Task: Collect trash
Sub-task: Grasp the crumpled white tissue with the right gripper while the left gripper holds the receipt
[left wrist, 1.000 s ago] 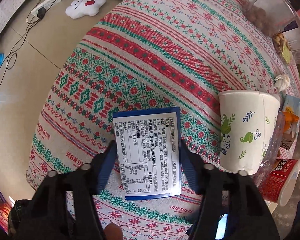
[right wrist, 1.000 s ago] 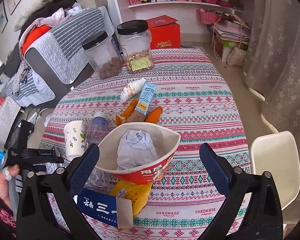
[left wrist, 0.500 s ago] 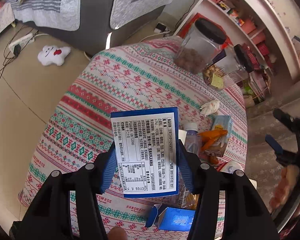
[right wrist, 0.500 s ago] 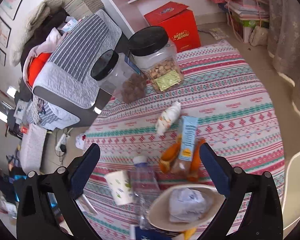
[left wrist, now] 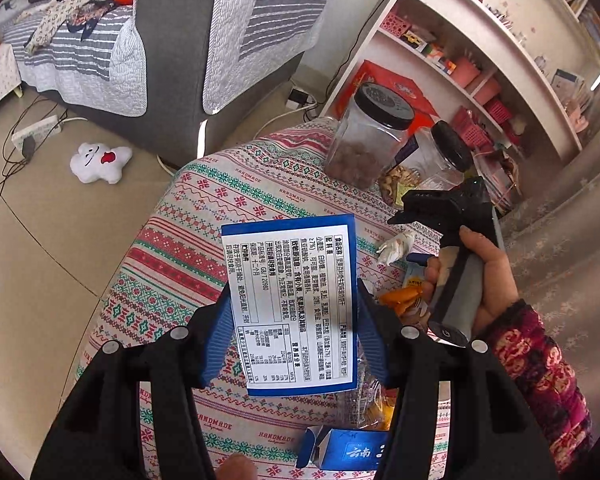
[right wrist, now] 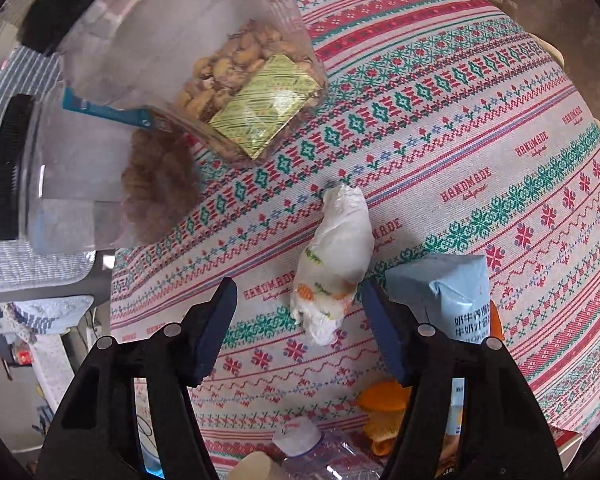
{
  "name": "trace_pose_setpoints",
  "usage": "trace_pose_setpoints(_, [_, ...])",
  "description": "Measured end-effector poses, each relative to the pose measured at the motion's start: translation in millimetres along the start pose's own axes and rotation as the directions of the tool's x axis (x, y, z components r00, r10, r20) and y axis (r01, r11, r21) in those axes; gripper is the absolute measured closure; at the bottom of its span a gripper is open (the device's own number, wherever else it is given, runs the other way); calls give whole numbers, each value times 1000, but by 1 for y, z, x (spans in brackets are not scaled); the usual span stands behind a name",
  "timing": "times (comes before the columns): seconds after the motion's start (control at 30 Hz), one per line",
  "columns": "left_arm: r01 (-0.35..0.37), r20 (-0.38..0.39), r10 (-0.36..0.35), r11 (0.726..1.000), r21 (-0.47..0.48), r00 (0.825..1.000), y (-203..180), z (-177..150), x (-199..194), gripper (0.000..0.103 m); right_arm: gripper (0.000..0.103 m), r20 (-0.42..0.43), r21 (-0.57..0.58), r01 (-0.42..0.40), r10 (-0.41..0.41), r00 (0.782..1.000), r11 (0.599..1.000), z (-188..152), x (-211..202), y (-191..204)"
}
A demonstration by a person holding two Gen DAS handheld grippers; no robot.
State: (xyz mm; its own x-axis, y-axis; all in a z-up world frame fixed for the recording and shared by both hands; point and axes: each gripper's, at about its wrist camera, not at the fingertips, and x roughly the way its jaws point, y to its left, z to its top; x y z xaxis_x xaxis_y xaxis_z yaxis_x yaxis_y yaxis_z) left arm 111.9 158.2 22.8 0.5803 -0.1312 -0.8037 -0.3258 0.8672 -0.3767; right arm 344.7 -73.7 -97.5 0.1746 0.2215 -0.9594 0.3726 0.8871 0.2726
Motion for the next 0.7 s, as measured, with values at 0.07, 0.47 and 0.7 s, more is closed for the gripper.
trace_pose_setpoints(0.07, [-4,-1,4,1000,-4,1000,4,-1,0,48,47,30,-15,39,-39,999,999,0,3,2])
trace_pose_setpoints(0.47, [-20,-20,19,999,-42,1000,11,0,9,48,71,118,-132,31,-15,993,991,-11,-25,5])
trace_pose_setpoints(0.7, [-13,48,14,999,-33,999,1,0,2,48,71,294,-326,-8,110,949,945,-46,-120,9])
